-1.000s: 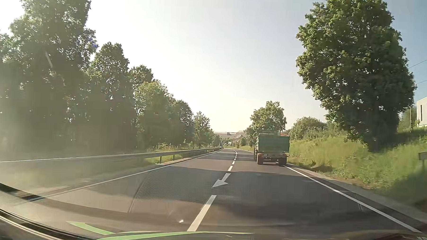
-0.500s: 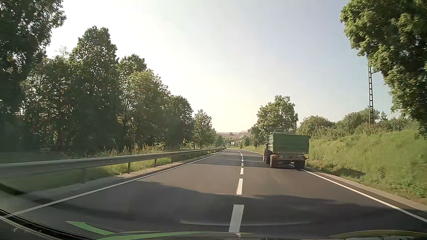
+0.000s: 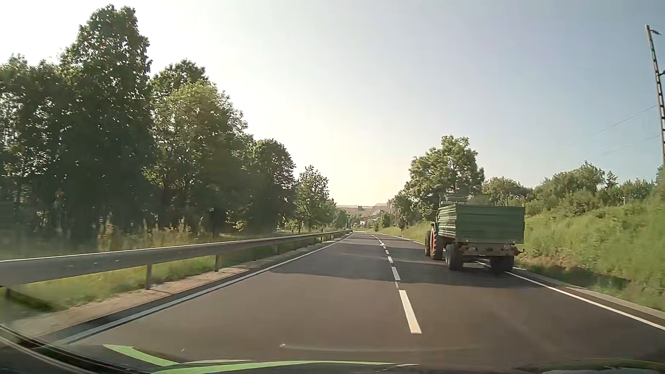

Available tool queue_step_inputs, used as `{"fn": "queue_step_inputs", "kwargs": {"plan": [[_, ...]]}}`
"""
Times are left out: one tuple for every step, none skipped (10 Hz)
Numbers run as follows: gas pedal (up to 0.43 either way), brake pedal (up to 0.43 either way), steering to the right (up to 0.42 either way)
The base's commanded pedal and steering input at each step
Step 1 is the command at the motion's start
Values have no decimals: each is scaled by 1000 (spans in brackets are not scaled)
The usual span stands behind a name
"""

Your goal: Follow the waypoints while adhering to traffic rules and regulations

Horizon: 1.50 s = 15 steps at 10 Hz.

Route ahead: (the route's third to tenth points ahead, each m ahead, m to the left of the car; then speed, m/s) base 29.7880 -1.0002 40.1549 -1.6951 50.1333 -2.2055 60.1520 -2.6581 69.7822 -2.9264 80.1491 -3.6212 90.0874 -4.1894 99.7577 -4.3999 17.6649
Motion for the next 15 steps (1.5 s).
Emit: {"fn": "queue_step_inputs", "kwargs": {"plan": [[579,0,6],[579,0,9],[579,0,10],[579,0,11],[579,0,11],[579,0,11],[579,0,11],[571,0,11],[559,0,11],[539,0,11],[539,0,11],[539,0,9],[539,0,8],[539,0,7],[531,0,6]]}}
